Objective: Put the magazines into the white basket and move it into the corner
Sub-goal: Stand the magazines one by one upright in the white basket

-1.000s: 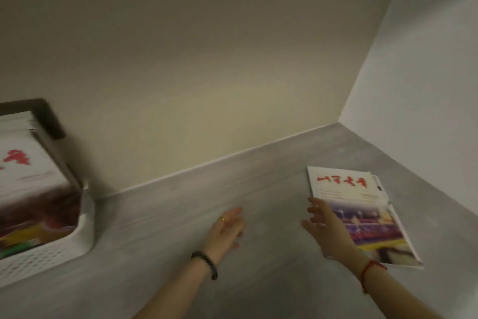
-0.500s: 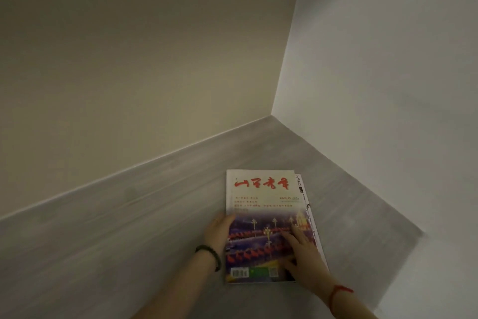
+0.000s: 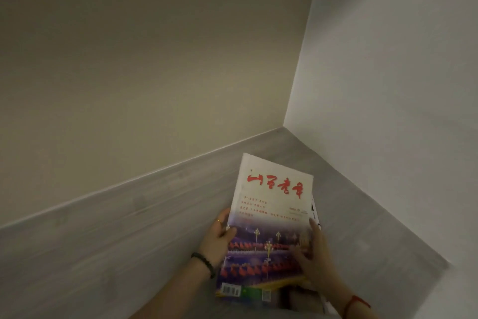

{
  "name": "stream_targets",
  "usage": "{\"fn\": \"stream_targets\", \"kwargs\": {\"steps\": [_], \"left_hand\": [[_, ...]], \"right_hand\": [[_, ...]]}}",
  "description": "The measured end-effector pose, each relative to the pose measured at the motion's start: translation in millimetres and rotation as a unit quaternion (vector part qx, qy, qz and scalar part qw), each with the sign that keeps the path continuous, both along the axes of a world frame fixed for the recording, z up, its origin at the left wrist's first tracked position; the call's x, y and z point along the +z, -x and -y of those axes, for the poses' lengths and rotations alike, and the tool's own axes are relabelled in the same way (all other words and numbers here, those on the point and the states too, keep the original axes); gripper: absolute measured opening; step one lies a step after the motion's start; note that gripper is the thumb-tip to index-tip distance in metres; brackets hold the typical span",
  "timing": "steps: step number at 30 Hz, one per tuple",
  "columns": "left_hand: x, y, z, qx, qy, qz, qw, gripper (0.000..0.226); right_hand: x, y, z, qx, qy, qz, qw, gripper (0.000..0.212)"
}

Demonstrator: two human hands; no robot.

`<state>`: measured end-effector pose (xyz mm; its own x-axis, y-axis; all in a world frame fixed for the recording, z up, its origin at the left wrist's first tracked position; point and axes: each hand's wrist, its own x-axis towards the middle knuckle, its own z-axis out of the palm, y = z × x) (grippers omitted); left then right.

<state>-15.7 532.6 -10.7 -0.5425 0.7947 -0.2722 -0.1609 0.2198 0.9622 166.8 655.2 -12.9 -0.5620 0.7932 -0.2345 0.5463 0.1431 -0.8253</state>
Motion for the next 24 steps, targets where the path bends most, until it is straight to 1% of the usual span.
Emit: {"fn": "stream_targets", "kwargs": {"steps": [1,2,3,5,8,10,13,17,20,22,24], "left_hand": [[4,4,8,0.007,-0.017,0.012,1.0,0.04],[9,9,16,0.016,-0.03,0.03,0.999,0.04],[14,15,26,0.027,-0.044,0.054,0.997,0.038],[25,28,49,0.057,-0.072,0.08,0.993,0.034],[43,53,93,0.105,-0.098,0.077,0.987,0.029],[56,70,129,0.13,-0.1,0.055,0.985,0.026],[76,98,188,0.188,-0.099,0.01,0.977,0.022],[104,139,281,0.285,-0.085,-0.073,0.952,0.017],[125,172,354,0.357,-0.067,-0.132,0.922,0.015],[137,194,403,0.399,-0.057,-0.167,0.9,0.014],[147,216,449,0.438,-0.053,-0.187,0.878,0.016]], "right_hand": [[8,7,-3,-0.02,0.041,-0.049,0.998,0.067],[17,15,-4,-0.032,0.076,-0.094,0.992,0.059],[26,24,-5,-0.04,0.096,-0.12,0.987,0.05],[41,40,-1,-0.04,0.094,-0.12,0.988,0.036],[59,66,13,0.0,0.06,-0.101,0.993,0.021],[72,91,35,0.035,0.066,-0.119,0.99,0.022],[90,138,80,0.082,0.029,-0.152,0.985,0.03],[115,207,162,0.137,0.01,-0.203,0.969,0.038],[135,260,230,0.176,-0.024,-0.241,0.954,0.03],[148,295,275,0.191,-0.031,-0.268,0.944,0.021],[157,328,318,0.203,-0.031,-0.293,0.934,0.018]]}}
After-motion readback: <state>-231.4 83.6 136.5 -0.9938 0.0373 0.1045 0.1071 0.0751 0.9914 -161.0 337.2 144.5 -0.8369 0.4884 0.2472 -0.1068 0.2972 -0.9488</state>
